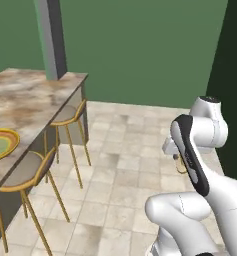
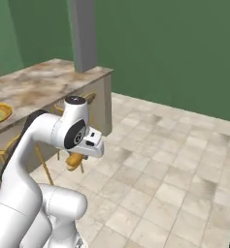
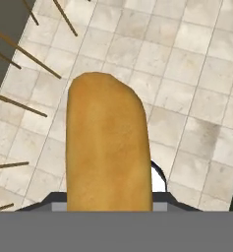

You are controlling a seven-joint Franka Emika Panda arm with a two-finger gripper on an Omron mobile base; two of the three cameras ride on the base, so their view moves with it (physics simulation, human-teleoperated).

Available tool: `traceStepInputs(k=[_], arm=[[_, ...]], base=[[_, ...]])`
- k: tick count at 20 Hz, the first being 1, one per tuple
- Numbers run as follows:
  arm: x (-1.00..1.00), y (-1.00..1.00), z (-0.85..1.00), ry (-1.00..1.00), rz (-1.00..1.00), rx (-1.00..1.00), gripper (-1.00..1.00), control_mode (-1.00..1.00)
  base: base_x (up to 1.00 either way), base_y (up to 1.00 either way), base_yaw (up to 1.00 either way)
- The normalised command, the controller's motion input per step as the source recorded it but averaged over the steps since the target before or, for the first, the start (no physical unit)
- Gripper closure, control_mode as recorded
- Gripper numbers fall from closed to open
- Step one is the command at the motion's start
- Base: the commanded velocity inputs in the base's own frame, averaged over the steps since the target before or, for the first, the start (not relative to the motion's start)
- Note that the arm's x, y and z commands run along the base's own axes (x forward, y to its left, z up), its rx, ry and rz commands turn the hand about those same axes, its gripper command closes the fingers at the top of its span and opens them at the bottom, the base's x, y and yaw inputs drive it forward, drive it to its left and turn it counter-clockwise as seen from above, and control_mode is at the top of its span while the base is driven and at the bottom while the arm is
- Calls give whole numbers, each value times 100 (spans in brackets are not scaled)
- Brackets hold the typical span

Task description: Move the hot dog bun to the plate on the dining table and place the condiment next to that plate. Then navigate to the fridge and take the sausage and place it on the plate as well.

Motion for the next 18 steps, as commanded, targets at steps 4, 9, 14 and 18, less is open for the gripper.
traceStepInputs(k=[4, 9, 14, 18], arm=[[0, 0, 0, 0, 0, 0, 100, 100], [0, 0, 0, 0, 0, 0, 100, 100], [0, 0, 0, 0, 0, 0, 100, 100], [0, 0, 0, 0, 0, 0, 100, 100]], base=[[98, -34, 66], [92, -35, 68], [90, -31, 69], [89, -26, 70]])
